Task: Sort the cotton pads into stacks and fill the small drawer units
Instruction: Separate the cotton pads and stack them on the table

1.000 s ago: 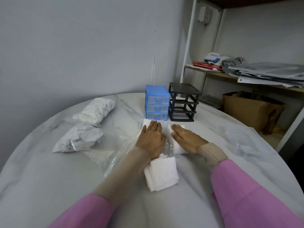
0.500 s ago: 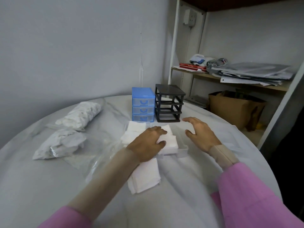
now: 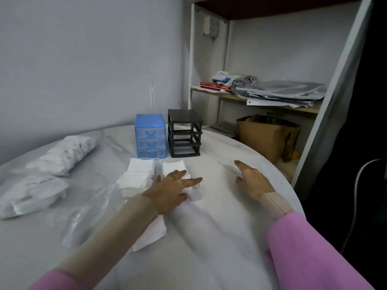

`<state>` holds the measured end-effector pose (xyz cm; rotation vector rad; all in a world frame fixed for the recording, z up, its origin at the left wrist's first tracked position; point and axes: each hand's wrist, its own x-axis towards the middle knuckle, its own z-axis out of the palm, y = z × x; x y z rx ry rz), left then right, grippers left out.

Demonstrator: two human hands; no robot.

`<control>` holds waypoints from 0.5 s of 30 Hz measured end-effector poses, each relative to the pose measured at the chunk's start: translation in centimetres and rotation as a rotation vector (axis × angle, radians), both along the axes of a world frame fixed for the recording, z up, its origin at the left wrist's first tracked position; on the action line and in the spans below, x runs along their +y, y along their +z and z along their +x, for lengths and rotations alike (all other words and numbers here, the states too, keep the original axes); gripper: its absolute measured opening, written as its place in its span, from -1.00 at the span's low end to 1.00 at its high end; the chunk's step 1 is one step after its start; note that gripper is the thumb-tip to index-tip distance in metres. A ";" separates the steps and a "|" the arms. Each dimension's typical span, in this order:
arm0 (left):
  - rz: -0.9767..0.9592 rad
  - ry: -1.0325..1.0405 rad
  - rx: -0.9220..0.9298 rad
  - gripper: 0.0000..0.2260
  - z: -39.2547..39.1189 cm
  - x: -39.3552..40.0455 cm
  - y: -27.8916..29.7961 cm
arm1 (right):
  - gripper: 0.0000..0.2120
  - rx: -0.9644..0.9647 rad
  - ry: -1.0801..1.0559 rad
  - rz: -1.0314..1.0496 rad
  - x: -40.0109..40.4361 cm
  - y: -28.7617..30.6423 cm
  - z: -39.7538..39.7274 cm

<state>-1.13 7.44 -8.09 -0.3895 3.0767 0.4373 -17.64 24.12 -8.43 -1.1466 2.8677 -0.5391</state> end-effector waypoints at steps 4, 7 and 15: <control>0.005 0.001 0.003 -0.51 0.1 -0.1 0.4 | -0.47 0.021 0.022 -0.016 -0.7 -0.1 0.8; 0.007 0.001 -0.003 -0.52 0.1 -0.4 0.5 | -0.47 0.003 0.058 -0.017 -1.8 0.0 1.8; 0.001 0.006 -0.021 -0.51 0.1 -1.2 0.8 | -0.51 -0.111 0.165 -0.038 -5.4 0.7 5.4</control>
